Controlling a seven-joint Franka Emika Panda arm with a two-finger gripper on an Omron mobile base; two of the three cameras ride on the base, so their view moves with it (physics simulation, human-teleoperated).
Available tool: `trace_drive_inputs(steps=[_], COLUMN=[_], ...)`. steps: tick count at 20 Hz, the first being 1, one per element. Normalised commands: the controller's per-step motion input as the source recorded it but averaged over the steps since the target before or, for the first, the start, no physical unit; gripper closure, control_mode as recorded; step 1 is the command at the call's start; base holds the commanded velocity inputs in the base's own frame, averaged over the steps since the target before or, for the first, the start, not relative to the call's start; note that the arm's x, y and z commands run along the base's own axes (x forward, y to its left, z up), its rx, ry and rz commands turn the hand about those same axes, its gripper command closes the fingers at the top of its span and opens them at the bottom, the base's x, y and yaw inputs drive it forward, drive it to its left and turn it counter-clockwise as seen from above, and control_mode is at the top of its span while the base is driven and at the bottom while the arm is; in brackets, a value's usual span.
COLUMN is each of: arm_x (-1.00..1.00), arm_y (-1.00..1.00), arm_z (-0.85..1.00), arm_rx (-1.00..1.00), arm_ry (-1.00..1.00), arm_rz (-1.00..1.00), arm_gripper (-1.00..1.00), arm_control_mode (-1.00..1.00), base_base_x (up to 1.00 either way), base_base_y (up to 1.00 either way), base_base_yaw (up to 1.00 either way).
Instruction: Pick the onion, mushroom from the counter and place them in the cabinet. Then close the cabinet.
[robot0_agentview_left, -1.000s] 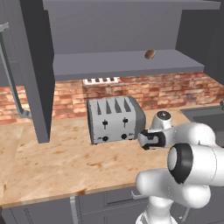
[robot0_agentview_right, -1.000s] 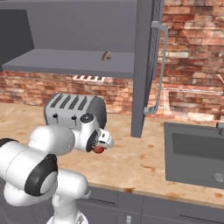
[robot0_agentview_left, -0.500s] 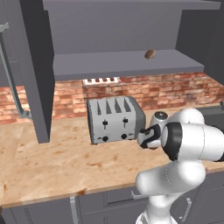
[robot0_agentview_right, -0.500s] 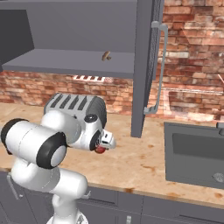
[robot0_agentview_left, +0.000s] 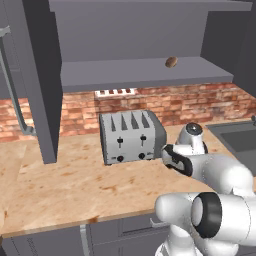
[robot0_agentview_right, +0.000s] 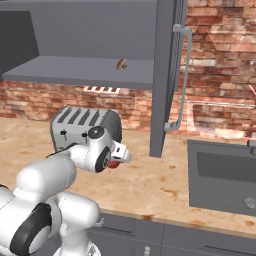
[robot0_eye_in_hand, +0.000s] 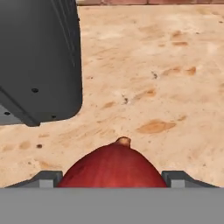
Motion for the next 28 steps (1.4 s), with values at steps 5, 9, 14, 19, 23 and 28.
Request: trace_drive_inputs(steps=[5,9,14,19,23,28], arm_x=[-0.40,-0.27,-0.14,-0.32,-0.17,-0.06], arm_y=[-0.03,0.00,0.00,0.00,0.00,0.09], arm_z=[1.00,1.00,1.00,1.00,1.00,1.00], arm_rx=[-0.01,0.00,0.00,0.00,0.00,0.00], arm_ry=[-0.17,-0.15,-0.19,-0.17,-0.13,-0.12], arm_rz=[0.00,0.00,0.00,0.00,0.00,0.00], arm_gripper=[1.00,1.00,1.00,1.00,1.00,1.00], arm_control_mode=[-1.00,-1.00,-1.00,-1.00,-1.00,-1.00], base_base_x=[0.00,0.00,0.00,0.00,0.00,0.00], base_base_y=[0.00,0.00,0.00,0.00,0.00,0.00], base_base_yaw=[0.00,0.00,0.00,0.00,0.00,0.00])
